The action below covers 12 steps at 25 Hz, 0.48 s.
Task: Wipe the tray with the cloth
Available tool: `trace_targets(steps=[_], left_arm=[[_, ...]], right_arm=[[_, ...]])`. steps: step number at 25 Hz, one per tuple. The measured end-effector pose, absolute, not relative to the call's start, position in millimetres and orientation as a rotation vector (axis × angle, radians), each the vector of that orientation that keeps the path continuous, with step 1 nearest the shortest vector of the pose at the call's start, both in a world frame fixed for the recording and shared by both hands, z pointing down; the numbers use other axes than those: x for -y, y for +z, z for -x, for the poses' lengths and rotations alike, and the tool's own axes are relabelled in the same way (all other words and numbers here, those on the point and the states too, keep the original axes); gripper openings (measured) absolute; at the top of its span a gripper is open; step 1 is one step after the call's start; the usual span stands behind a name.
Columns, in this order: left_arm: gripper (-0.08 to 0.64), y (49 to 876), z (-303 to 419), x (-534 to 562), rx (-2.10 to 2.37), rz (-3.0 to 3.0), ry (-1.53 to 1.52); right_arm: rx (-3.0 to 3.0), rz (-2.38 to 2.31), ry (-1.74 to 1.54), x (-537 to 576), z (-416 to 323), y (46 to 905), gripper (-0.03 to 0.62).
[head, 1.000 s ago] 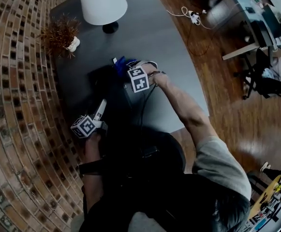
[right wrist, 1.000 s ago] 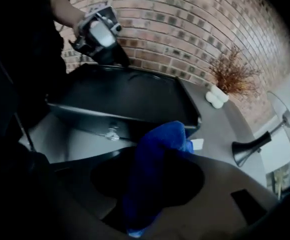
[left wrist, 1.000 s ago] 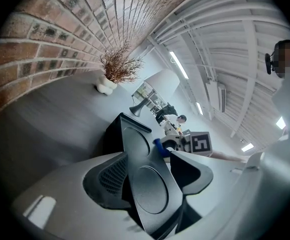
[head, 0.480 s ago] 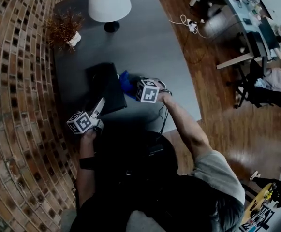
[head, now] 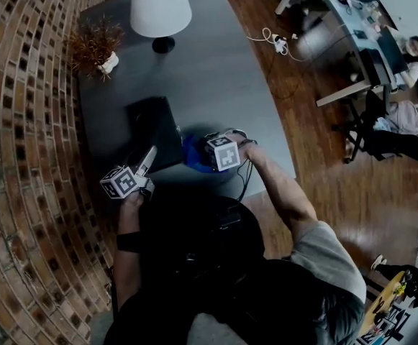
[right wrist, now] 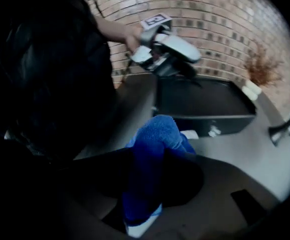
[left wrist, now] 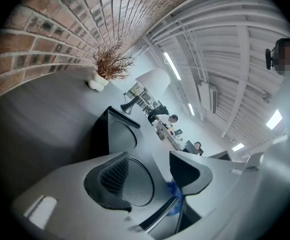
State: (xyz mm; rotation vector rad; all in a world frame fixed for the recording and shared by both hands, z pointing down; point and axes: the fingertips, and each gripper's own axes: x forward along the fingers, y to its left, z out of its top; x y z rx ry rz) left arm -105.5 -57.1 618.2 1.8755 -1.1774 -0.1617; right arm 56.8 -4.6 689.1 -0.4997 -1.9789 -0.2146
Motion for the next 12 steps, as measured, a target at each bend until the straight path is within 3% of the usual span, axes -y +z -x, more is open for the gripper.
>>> trace_targets(steps=[5, 12], left_arm=[[0.261, 619, 107, 58, 1.178, -1.876, -0.177], [0.261, 619, 104, 58, 1.19, -1.895, -0.154]], right_arm=[[2.016, -0.093, -0.056, 111, -23, 702, 0.152], [1.911, 0.225, -0.251, 24, -22, 696, 0.152]])
